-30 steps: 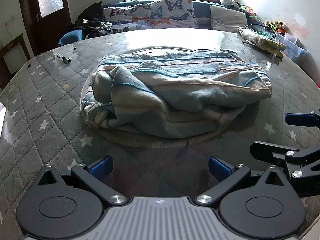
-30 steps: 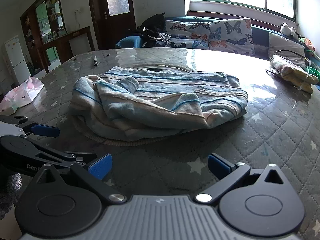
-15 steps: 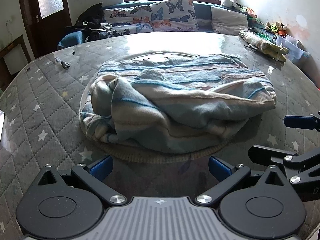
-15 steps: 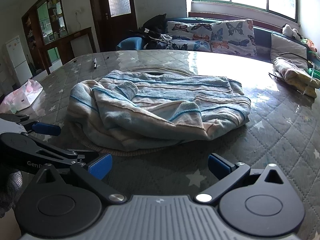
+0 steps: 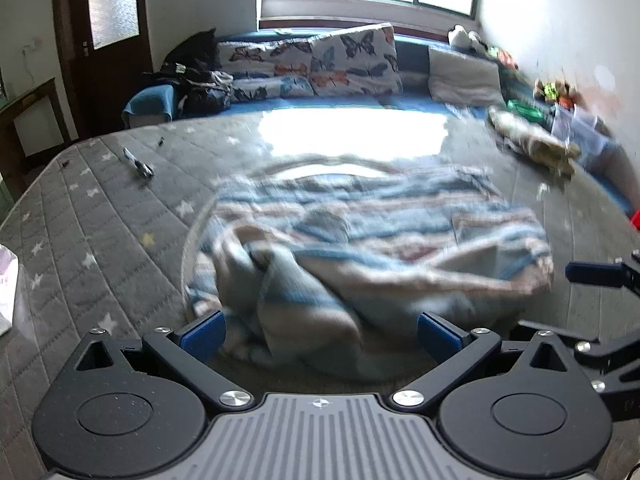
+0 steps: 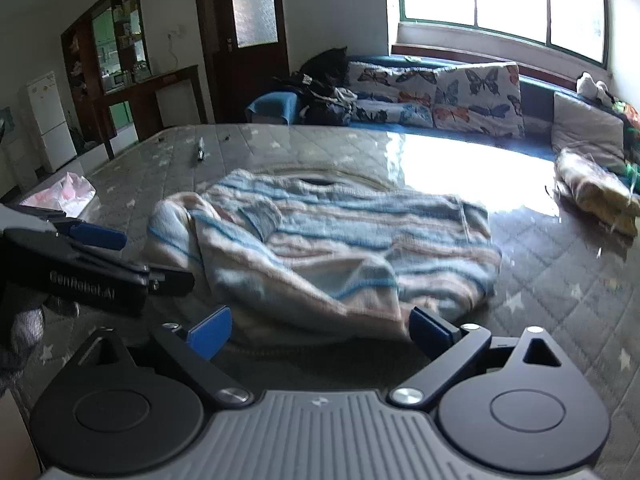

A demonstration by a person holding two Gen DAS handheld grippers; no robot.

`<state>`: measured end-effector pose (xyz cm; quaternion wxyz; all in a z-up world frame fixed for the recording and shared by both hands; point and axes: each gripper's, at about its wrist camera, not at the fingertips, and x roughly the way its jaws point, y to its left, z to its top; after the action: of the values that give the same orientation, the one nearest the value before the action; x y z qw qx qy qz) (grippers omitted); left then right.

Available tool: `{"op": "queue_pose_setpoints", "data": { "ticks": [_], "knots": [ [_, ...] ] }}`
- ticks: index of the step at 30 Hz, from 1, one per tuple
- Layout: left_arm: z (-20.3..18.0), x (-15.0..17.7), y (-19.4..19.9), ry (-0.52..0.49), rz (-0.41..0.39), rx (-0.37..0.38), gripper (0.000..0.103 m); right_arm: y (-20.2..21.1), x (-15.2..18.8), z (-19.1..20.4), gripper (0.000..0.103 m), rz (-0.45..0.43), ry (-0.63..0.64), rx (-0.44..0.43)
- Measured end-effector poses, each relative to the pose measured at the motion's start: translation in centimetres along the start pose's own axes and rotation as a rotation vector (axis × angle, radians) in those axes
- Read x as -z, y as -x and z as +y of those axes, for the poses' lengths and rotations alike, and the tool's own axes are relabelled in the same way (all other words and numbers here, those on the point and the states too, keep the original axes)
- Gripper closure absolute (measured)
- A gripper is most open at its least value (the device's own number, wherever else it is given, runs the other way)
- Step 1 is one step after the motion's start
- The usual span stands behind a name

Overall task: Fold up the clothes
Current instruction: 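Grasp the cloth edge with the right gripper while the left gripper grasps another edge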

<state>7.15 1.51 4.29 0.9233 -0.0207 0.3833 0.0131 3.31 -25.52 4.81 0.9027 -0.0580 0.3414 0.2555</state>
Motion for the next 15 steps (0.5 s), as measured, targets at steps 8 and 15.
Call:
{"op": "queue_pose_setpoints", "data": {
  "ticks": [8,15],
  "knots": [
    [3.1,-3.0,-1.5,0.047,-0.048,-0.074,0.001,-1.3,-2.6,-1.0,0.018,-0.019,0.029,0.017],
    [6.5,-4.1,-3.4,0.122,-0.022,-0.061,0.011,-4.8,-3.8,-2.8,0.033,0.042,-0.007,0.011]
  ]
}}
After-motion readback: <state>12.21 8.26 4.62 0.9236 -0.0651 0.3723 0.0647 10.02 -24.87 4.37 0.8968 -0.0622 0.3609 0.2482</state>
